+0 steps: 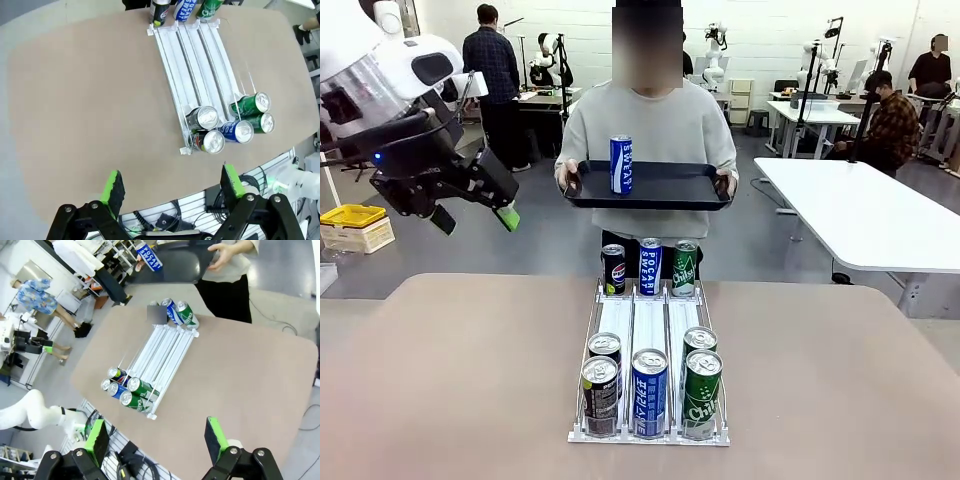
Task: Retrieve and hand over the desired beverage to the person.
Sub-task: Place the picked can on the Handle tray extended by the person, then pick up another can of the same type that the person held from the Automatic Can Dispenser.
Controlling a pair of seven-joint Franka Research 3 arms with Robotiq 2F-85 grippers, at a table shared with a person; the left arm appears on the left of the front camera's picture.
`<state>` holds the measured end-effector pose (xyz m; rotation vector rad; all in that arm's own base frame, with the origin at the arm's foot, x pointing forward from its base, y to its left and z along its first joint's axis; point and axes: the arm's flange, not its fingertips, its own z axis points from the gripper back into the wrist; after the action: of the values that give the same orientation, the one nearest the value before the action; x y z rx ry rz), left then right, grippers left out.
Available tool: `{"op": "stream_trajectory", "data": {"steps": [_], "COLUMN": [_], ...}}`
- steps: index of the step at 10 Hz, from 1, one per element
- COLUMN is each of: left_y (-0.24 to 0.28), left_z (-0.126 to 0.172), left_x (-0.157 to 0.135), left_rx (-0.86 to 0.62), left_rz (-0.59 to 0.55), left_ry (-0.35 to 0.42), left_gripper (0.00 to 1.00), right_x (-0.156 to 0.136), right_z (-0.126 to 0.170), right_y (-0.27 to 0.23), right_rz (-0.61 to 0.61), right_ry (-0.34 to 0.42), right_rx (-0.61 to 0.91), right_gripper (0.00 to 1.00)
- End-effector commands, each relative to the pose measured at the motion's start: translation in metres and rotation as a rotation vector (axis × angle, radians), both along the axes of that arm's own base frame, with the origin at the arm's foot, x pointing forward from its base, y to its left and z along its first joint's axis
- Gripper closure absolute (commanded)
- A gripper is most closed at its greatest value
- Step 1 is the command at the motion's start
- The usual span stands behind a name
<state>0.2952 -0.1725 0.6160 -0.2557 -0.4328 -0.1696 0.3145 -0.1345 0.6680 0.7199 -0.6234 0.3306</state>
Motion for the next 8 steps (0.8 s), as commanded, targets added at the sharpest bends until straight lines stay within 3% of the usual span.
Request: {"op": "stream_trajectory", "data": {"steps": [1, 2, 8], "left_y": [-0.008, 0.000, 0.000], "left_z": [0.005, 0.000, 0.000], "left_x": [0.016, 0.000, 0.000], "left_rx": [-0.008, 0.000, 0.000], "left_rz": [0.002, 0.000, 0.000], "left_ry": [0.016, 0.000, 0.000], "left_gripper": [0.00, 0.00, 0.00], "right_x": [0.002, 0.002, 0.002], "right_z": [0.000, 0.000, 0.000], "right_y": [0.001, 0.001, 0.001], "right_rz": [0.020, 0.020, 0.020], "right_ry": [-0.022, -0.022, -0.022], "right_rx": [0.028, 0.028, 0.028], "right_gripper": [0.00, 0.00, 0.00]}}
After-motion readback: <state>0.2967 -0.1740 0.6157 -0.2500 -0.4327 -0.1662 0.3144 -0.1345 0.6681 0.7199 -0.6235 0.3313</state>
